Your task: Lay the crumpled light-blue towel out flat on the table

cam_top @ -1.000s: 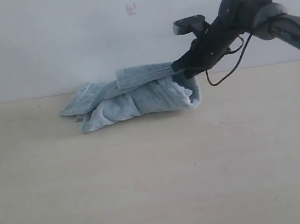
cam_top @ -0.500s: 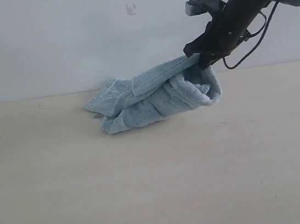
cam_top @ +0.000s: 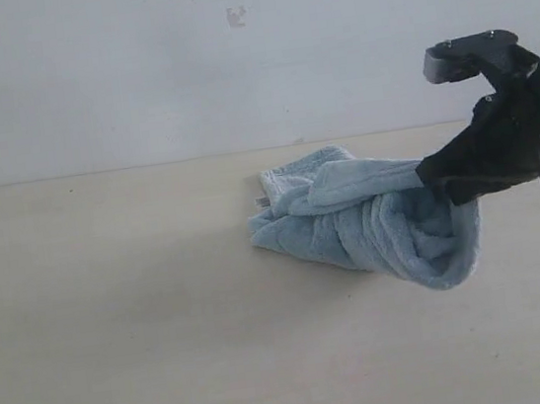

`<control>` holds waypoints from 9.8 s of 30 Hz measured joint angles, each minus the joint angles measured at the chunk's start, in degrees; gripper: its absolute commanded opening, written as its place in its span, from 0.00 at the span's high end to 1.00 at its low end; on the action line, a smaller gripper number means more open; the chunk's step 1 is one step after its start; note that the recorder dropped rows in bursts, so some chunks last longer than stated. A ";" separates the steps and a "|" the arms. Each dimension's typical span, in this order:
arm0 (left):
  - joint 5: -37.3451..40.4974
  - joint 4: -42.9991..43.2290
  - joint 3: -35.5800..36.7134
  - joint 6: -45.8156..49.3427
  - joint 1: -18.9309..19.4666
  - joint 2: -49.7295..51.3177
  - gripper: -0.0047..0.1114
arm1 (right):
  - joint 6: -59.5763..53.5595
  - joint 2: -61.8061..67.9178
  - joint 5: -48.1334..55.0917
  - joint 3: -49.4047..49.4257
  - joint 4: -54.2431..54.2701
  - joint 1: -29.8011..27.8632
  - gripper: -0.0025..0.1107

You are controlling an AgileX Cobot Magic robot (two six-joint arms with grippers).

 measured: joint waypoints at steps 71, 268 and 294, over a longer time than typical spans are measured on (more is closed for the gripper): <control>0.00 0.00 0.00 0.00 0.00 0.00 0.93 | -6.93 29.14 0.68 -29.95 -12.15 12.10 0.90; 20.79 -56.35 -69.38 122.59 -49.83 109.53 0.43 | 7.02 -37.80 3.69 1.96 -11.89 -5.57 0.98; 10.08 -57.83 -72.35 125.64 -53.32 116.16 0.79 | 7.02 -37.80 4.63 1.96 -10.76 -5.57 0.98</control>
